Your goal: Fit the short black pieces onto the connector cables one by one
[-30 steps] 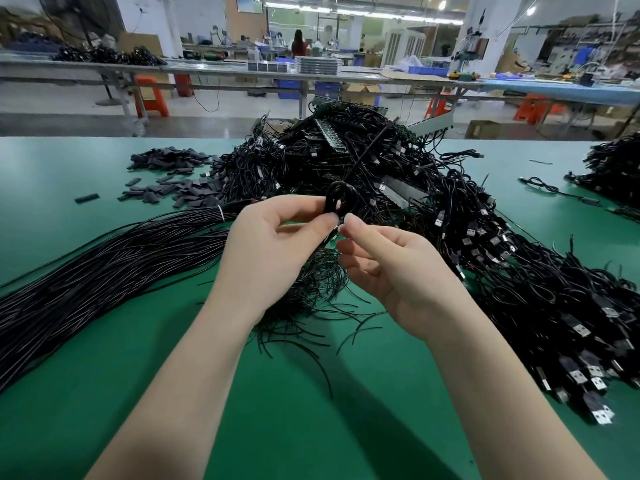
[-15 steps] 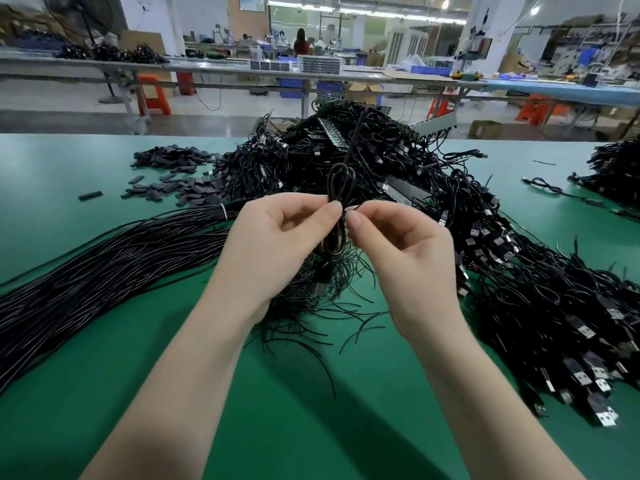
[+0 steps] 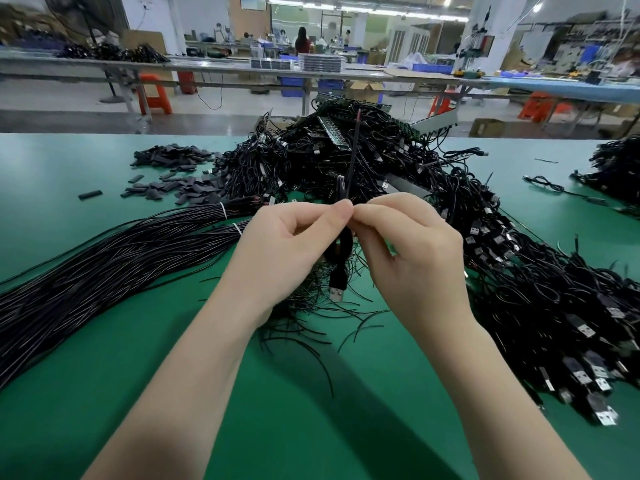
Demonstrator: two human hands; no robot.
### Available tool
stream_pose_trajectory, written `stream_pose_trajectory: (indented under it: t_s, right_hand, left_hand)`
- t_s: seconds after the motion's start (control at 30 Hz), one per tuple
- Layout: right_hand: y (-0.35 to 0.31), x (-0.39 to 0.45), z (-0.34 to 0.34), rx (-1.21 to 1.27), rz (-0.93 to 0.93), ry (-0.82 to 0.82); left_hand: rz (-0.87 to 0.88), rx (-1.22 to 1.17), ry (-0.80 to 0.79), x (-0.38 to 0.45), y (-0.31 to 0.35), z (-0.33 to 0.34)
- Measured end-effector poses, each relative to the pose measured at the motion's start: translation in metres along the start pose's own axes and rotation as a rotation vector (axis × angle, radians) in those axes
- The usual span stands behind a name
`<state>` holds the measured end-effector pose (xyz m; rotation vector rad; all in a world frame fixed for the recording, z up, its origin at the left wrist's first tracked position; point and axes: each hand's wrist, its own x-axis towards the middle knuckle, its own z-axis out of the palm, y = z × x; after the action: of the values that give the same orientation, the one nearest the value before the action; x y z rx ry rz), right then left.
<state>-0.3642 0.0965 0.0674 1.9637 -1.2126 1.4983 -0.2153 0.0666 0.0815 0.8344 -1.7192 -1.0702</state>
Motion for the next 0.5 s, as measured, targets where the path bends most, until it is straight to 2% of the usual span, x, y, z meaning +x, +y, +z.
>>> stream_pose_trajectory:
  t_s: [0.17,0.33,0.4,0.5]
  right_hand:
    - [-0.005,0.005,-0.006,0.235,0.204,-0.037]
    - [-0.009,0.007,-0.007,0.629,0.638,-0.121]
    - [-0.008,0.006,-0.006,0.615,0.628,-0.149]
    - [-0.011,0.003,-0.003,0.409,0.448,-0.128]
  left_hand:
    - [-0.069,-0.191,0.009,0.000,0.000,0.000]
    - [-0.073,-0.157,0.039,0.002,-0.004,-0.006]
    - [-0.053,-0.074,0.036,0.003,-0.005,-0.011]
    - [0.004,0.069,0.033,0.002,-0.003,-0.011]
